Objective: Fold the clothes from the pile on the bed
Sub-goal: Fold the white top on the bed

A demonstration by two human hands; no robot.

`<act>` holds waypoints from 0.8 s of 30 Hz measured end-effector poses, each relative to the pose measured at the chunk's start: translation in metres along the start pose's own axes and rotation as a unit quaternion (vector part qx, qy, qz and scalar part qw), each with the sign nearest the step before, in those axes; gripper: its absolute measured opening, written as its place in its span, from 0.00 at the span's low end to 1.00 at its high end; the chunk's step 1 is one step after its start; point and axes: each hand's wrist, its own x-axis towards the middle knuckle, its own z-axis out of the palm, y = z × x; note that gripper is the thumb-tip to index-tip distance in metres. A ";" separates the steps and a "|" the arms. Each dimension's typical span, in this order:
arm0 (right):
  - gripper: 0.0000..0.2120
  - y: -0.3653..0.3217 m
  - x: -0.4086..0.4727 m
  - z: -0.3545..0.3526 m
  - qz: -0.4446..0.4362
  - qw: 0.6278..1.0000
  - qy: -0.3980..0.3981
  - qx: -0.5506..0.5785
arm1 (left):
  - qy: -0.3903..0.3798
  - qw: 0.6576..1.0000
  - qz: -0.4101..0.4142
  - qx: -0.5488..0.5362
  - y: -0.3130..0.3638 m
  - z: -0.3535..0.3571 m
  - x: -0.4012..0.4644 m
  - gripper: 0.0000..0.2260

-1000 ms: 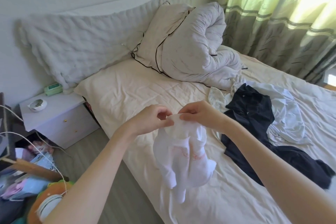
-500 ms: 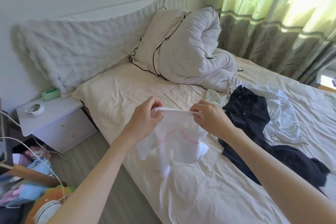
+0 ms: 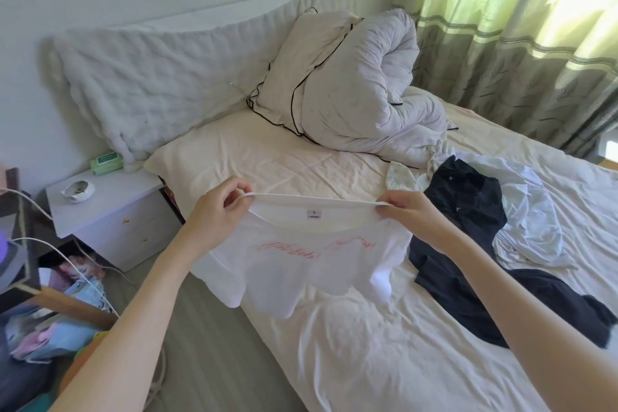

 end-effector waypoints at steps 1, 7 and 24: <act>0.11 -0.001 -0.001 0.001 0.004 1.000 -0.006 -0.001 | -0.004 1.000 -0.008 -0.005 -0.003 -0.001 -0.001 0.08; 0.11 -0.011 -0.007 -0.004 0.006 0.993 -0.089 0.073 | -0.045 0.995 -0.045 -0.077 -0.006 -0.004 -0.010 0.02; 0.10 0.018 -0.005 0.005 -0.019 0.999 0.023 -0.037 | 0.024 0.994 -0.099 -0.039 -0.016 0.013 -0.036 0.03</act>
